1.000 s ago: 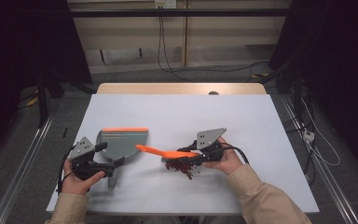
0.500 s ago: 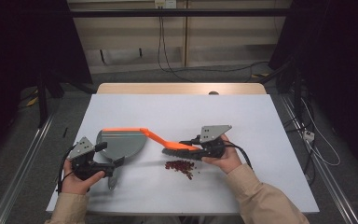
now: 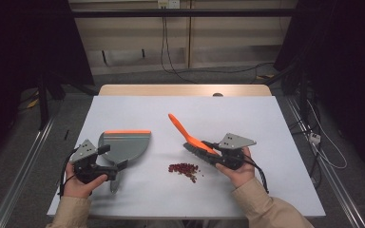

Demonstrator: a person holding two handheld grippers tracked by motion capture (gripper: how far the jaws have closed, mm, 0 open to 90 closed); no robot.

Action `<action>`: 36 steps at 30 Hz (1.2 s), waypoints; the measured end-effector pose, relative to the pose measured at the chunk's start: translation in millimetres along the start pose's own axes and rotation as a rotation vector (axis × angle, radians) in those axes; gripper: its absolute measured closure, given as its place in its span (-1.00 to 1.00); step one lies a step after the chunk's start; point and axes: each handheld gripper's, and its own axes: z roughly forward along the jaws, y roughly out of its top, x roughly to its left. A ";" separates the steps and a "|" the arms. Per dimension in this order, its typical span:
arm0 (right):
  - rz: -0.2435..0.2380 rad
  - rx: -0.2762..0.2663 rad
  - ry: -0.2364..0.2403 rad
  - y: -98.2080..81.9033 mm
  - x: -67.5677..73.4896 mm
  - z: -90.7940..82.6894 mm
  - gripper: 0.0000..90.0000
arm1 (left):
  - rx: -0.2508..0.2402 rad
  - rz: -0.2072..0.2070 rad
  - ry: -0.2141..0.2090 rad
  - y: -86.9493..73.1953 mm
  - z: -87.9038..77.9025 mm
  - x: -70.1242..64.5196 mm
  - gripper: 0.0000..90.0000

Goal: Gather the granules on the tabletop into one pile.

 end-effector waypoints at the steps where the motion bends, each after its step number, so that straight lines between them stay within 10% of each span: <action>1: 0.005 0.002 -0.013 -2.1 1.6 -1.4 0.58 | -0.003 -0.002 0.000 0.2 0.0 -0.4 -0.86; 15: 0.008 -0.015 -0.014 -7.2 30.6 18.7 0.58 | -0.007 0.001 0.000 0.8 -1.0 -0.2 -0.86; 36: 0.075 -0.123 -0.011 6.2 30.9 15.2 0.58 | -0.001 0.004 0.002 0.6 -0.5 -0.2 -0.86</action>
